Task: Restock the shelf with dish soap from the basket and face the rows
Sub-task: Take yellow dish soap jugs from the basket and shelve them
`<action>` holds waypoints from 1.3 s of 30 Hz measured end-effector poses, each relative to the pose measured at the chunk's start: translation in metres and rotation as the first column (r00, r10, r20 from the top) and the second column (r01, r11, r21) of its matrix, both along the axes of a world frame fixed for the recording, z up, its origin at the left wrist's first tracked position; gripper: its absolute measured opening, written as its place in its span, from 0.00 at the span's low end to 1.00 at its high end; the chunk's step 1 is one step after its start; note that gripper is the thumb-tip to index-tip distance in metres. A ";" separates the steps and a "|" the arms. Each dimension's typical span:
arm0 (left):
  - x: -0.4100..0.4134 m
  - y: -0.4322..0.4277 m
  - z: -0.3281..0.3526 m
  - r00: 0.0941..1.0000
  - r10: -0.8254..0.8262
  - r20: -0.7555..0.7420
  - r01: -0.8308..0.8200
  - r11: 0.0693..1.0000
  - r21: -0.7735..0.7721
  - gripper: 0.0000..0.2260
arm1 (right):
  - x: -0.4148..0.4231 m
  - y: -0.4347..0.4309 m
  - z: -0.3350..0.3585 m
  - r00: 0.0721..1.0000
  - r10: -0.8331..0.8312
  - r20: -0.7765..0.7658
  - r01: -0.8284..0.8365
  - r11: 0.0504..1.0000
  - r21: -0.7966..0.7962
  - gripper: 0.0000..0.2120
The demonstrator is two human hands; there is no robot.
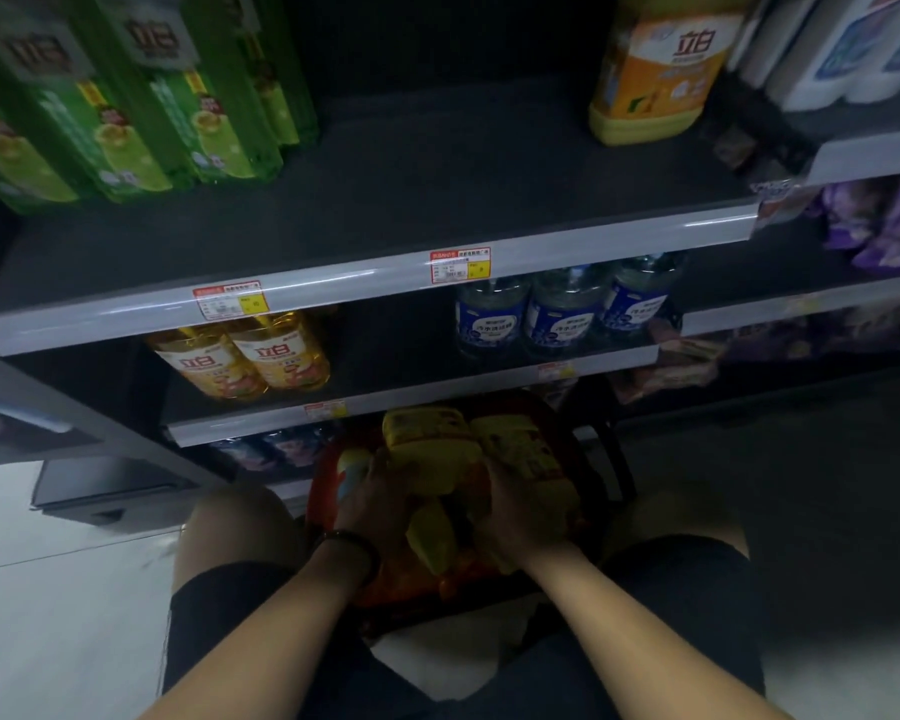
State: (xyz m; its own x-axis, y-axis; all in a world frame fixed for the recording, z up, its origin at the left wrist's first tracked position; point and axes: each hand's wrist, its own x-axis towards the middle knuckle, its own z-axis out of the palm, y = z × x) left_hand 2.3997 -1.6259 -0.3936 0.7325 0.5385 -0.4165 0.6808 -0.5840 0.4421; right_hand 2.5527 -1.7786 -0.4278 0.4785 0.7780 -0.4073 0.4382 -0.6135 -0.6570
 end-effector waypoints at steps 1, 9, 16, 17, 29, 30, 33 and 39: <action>0.002 0.002 0.006 0.998 -0.029 0.052 0.028 1.000 0.004 0.27 | 0.002 0.001 0.000 1.000 -0.027 -0.001 0.027 0.999 0.025 0.37; -0.007 0.016 0.063 0.956 0.045 0.291 -0.051 0.999 0.013 0.39 | 0.021 0.004 0.052 0.992 -0.126 -0.006 0.124 0.961 0.247 0.45; -0.029 0.024 0.134 0.892 0.077 0.446 -0.145 0.982 0.120 0.29 | 0.024 0.030 0.113 0.990 0.101 -0.099 -0.067 0.951 0.301 0.38; -0.035 0.026 0.146 0.896 0.083 0.437 -0.152 0.981 0.124 0.27 | 0.024 0.036 0.118 0.985 0.124 -0.119 -0.084 0.951 0.298 0.41; -0.085 0.036 0.333 0.623 0.166 0.764 -0.286 0.958 0.025 0.22 | -0.006 0.060 0.315 0.958 0.282 -0.053 -0.217 0.834 0.508 0.29; -0.089 0.035 0.341 0.584 0.167 0.795 -0.267 0.964 -0.006 0.27 | -0.008 0.062 0.334 0.961 0.272 -0.050 -0.204 0.817 0.539 0.29; -0.098 0.036 0.352 0.509 0.229 0.830 -0.176 0.971 -0.159 0.34 | -0.018 0.074 0.385 0.961 0.275 -0.042 -0.188 0.754 0.629 0.28; -0.095 0.059 0.395 0.215 0.384 0.898 -0.168 0.920 -0.354 0.31 | -0.033 0.117 0.473 0.939 0.343 0.032 -0.265 0.661 0.702 0.27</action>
State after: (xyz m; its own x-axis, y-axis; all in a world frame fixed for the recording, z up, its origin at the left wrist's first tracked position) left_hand 2.3045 -1.5669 0.0015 0.4680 0.8080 0.3579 -0.1813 -0.3086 0.9338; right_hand 2.5199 -1.6621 0.0455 0.1535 0.9502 0.2713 0.4303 0.1829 -0.8840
